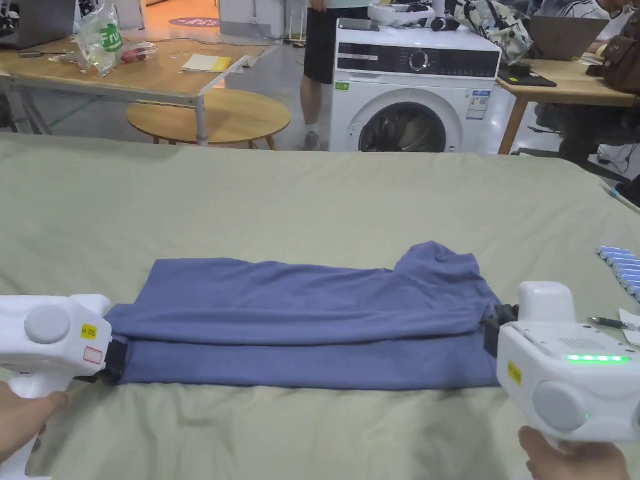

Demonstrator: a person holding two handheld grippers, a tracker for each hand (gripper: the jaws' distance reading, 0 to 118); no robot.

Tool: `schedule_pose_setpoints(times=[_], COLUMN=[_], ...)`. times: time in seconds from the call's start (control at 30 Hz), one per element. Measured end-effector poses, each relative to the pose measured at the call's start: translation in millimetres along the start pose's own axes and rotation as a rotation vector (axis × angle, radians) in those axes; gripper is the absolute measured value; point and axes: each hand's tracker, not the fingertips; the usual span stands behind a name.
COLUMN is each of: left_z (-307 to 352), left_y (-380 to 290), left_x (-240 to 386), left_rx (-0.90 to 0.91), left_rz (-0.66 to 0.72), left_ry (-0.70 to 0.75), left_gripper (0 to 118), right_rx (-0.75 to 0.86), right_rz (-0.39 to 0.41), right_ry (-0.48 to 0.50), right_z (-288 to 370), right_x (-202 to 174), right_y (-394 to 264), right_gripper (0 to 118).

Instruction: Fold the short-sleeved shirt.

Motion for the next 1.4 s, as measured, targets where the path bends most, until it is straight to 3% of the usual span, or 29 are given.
schedule_pose_setpoints(times=[0.07, 0.2, 0.23, 0.4, 0.47, 0.5, 0.57, 0.6, 0.67, 0.9, 1.03, 1.4], left_z=[3.2, 14.5, 17.3, 24.3, 25.0, 24.3, 24.7, 24.9, 28.6, 66.0, 94.6, 86.6], left_y=[-3.7, -9.5, -8.8, -11.9, -14.0, -13.1, -16.7, -17.8, -19.6, -24.1, -39.5, -118.2], left_x=[2.3, -1.9, -4.4, -8.0, -9.2, -9.6, -9.6, -9.5, -8.8, -12.6, -12.7, -18.7], left_rx=[0.008, 0.053, 0.054, 0.096, 0.108, 0.112, 0.127, 0.128, 0.150, 0.197, 0.224, 0.147], left_rz=[-0.044, -0.015, -0.013, -0.008, 0.001, 0.004, 0.007, 0.009, 0.006, 0.013, -0.002, 0.003], left_ry=[0.007, -0.008, -0.009, -0.019, -0.019, -0.026, -0.024, -0.028, -0.024, -0.057, -0.050, -0.058], left_gripper=[1, 1, 1, 1, 1, 1, 1, 1, 1, 1, 1, 1], right_rx=[-0.080, -0.249, -0.302, -0.489, -0.526, -0.500, -0.453, -0.456, -0.451, -0.360, -0.345, -0.469], right_rz=[-0.011, -0.034, -0.027, -0.035, -0.025, -0.015, 0.009, -0.022, -0.002, 0.015, 0.092, 0.130], right_ry=[-0.014, 0.008, 0.018, 0.064, 0.082, 0.082, 0.109, 0.173, 0.113, 0.106, 0.075, 0.067], right_z=[-10.9, -40.7, -50.2, -91.2, -101.8, -100.5, -92.5, -90.4, -85.1, -33.3, 7.9, 44.8], right_x=[14.9, 39.1, 42.9, 49.2, 46.9, 45.4, 41.6, 39.5, 34.1, 38.5, 35.0, 39.2], right_y=[5.5, 6.7, 4.0, -22.7, -34.3, -36.2, -32.3, -31.6, -30.1, -1.1, 4.7, -71.3], right_gripper=[0, 54, 60, 59, 51, 43, 8, 7, 6, 5, 5, 5])
